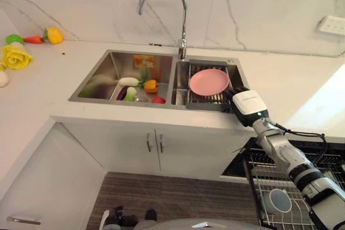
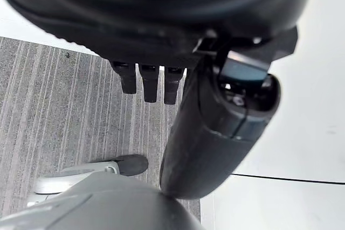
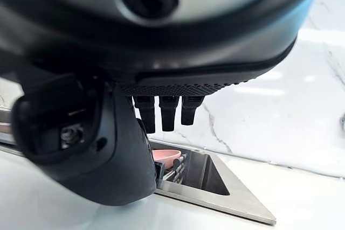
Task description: Place the dishes in the dishwasher.
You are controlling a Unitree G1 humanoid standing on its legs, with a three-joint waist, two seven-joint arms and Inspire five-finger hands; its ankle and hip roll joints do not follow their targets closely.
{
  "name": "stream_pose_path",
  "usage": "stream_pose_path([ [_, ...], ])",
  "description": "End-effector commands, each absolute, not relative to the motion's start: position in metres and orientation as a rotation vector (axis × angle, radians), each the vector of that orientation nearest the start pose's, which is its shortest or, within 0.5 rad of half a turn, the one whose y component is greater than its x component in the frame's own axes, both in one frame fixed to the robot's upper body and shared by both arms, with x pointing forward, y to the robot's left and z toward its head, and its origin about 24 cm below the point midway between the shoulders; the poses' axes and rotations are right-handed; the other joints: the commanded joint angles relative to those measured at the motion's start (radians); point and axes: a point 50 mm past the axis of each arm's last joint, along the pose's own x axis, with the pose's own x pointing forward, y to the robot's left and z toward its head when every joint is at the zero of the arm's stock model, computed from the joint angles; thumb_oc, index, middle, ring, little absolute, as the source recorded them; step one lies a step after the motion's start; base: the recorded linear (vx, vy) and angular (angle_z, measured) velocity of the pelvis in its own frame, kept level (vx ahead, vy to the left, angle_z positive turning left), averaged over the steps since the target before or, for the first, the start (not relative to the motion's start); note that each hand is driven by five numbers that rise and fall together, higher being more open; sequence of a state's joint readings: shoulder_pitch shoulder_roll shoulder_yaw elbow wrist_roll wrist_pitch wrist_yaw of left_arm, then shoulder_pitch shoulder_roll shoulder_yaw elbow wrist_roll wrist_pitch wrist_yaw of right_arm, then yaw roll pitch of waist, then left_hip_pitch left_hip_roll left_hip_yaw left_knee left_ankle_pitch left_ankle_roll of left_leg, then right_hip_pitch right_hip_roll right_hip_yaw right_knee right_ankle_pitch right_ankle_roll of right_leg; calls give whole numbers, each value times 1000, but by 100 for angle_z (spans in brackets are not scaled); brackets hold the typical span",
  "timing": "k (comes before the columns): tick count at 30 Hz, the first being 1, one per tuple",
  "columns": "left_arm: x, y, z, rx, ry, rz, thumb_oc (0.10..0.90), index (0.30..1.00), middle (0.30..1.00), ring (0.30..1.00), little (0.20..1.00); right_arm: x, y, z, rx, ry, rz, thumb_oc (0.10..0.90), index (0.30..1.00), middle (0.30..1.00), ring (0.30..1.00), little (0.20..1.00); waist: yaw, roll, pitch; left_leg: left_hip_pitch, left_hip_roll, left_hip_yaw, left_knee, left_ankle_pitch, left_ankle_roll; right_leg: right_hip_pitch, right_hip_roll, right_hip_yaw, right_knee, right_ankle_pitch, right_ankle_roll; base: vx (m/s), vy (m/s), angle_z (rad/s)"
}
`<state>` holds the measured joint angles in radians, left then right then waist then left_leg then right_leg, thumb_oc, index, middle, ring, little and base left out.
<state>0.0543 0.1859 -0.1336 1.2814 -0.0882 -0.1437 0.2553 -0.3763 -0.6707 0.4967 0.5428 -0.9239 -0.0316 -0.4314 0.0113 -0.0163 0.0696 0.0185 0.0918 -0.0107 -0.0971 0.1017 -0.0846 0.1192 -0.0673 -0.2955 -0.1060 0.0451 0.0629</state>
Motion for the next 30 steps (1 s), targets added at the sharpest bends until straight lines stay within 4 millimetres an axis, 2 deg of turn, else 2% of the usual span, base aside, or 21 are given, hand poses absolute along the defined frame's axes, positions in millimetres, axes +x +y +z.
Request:
stream_pose_path([
  [1,101,207,-162,318,1074,216,800,900,900,900,900,332,-230,93,-1722,-334,-70,800,900,900,900,900,56,-27,43,18,2,-30,10,-62,-35,52,-78,12,19,-92,72,8,-10,16],
  [2,101,207,-161,319,1074,215,800,900,900,900,900,332,-230,93,-1722,-332,-70,800,900,900,900,900,56,-27,43,18,2,-30,10,-62,-35,52,-78,11,19,-92,72,2,-11,17],
  [4,107,205,-161,305,1070,223,800,900,900,900,900,336,-229,121,-1588,-336,-115,800,900,900,900,900,47,-26,42,15,1,-29,10,-62,-36,50,-78,8,19,-90,72,-1,-14,17],
  [5,107,205,-160,306,1069,222,800,900,900,900,900,336,-229,121,-1587,-334,-115,800,900,900,900,900,48,-26,43,15,1,-29,10,-62,-36,50,-78,8,19,-90,72,4,-5,12],
  [6,108,205,-160,297,1074,220,800,900,900,900,900,336,-225,141,-1529,-380,-131,800,900,900,900,900,39,-25,42,14,2,-27,10,-63,-36,48,-78,11,19,-90,71,10,3,12],
  [7,108,204,-161,287,1083,214,800,900,900,900,900,333,-223,152,-1479,-418,-140,800,900,900,900,900,31,-23,41,15,2,-23,10,-64,-36,48,-78,13,19,-90,72,26,10,14],
  [8,107,205,-162,271,1096,211,800,900,900,900,900,325,-228,165,-1395,-457,-189,800,900,900,900,900,17,-19,40,19,2,-15,10,-66,-34,47,-78,16,19,-90,73,23,10,14],
  [9,107,205,-162,273,1096,210,800,900,900,900,900,323,-229,165,-1395,-455,-190,800,900,900,900,900,19,-19,40,19,2,-15,10,-67,-34,47,-78,16,19,-90,73,34,11,12],
  [10,104,207,-162,262,1109,217,800,900,900,900,900,316,-231,178,-1369,-498,-212,800,900,900,900,900,8,-17,39,22,3,-8,10,-69,-33,44,-80,23,19,-90,74,0,0,0],
  [11,104,208,-162,263,1109,215,800,900,900,900,900,315,-232,178,-1369,-496,-213,800,900,900,900,900,10,-17,39,22,3,-7,10,-69,-33,44,-80,23,19,-90,74,0,0,0],
  [14,106,211,-161,257,1105,209,800,900,900,900,900,299,-228,202,-1305,-614,-243,800,900,900,900,900,-2,-15,39,25,3,5,10,-73,-31,39,-81,36,19,-90,75,5,-1,-2],
  [19,108,214,-160,262,1093,203,800,900,900,900,900,293,-225,203,-1249,-649,-222,800,900,900,900,900,-4,-14,38,29,6,14,10,-75,-30,37,-82,47,19,-90,75,4,-4,-14],
  [28,107,218,-159,300,1075,204,800,900,900,900,900,311,-227,174,-1294,-553,-185,800,900,900,900,900,14,-18,42,36,8,18,10,-77,-29,39,-81,49,19,-90,73,1,-2,-2],
  [30,107,218,-159,300,1075,205,800,900,900,900,900,312,-227,174,-1294,-554,-185,800,900,900,900,900,13,-18,42,36,8,18,10,-77,-29,39,-81,49,19,-90,73,0,0,0],
])
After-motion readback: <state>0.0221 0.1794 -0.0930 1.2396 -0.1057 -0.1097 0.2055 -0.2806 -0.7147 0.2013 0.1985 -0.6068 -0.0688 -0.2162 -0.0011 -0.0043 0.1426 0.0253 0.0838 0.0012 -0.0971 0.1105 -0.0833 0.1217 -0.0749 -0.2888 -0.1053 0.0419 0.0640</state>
